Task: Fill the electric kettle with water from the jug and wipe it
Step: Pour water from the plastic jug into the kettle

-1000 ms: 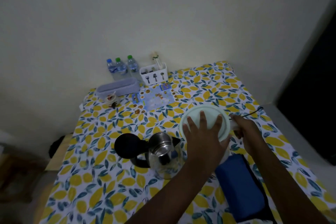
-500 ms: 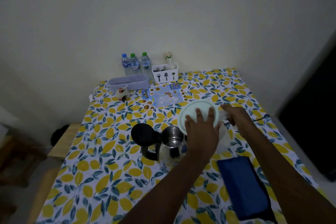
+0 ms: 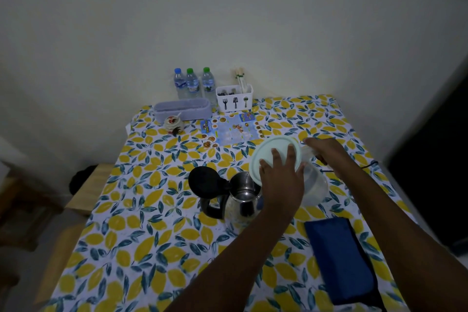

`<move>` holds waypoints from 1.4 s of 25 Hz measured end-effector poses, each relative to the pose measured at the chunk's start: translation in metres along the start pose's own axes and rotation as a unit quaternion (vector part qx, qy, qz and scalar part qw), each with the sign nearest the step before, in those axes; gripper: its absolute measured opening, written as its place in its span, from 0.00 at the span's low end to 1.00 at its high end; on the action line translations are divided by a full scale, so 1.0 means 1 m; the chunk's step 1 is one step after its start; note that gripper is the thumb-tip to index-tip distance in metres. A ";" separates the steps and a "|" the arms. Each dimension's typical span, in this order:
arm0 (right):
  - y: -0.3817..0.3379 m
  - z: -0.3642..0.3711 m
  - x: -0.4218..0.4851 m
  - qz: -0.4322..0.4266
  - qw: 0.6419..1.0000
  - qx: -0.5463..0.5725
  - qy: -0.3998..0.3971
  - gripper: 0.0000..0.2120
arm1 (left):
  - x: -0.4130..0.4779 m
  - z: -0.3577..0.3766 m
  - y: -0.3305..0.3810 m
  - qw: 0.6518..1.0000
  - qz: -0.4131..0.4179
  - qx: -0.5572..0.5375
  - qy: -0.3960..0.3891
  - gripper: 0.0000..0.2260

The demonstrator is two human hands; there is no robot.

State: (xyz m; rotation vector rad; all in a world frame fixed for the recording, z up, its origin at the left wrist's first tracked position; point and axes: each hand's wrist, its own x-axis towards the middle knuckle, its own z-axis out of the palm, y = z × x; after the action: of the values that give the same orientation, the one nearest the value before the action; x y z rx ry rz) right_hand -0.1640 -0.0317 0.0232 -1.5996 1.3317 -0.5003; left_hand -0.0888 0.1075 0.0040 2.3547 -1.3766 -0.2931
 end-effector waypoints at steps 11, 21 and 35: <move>-0.017 0.006 -0.003 -0.013 1.000 -0.019 -0.002 0.20 | 0.006 0.002 -0.008 1.000 0.000 -0.001 0.010 0.25; -0.018 0.008 0.003 -0.014 0.999 -0.039 0.004 0.21 | 0.005 0.001 -0.008 1.000 -0.003 0.000 0.010 0.25; -0.016 0.009 0.008 -0.032 0.997 -0.075 0.007 0.23 | 0.000 -0.004 -0.007 1.000 -0.012 -0.008 0.019 0.25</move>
State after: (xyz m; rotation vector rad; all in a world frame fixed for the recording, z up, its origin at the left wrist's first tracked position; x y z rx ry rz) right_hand -0.1460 -0.0366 0.0310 -1.7700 1.3584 -0.4597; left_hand -0.0816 0.1115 0.0040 2.3532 -1.3263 -0.2635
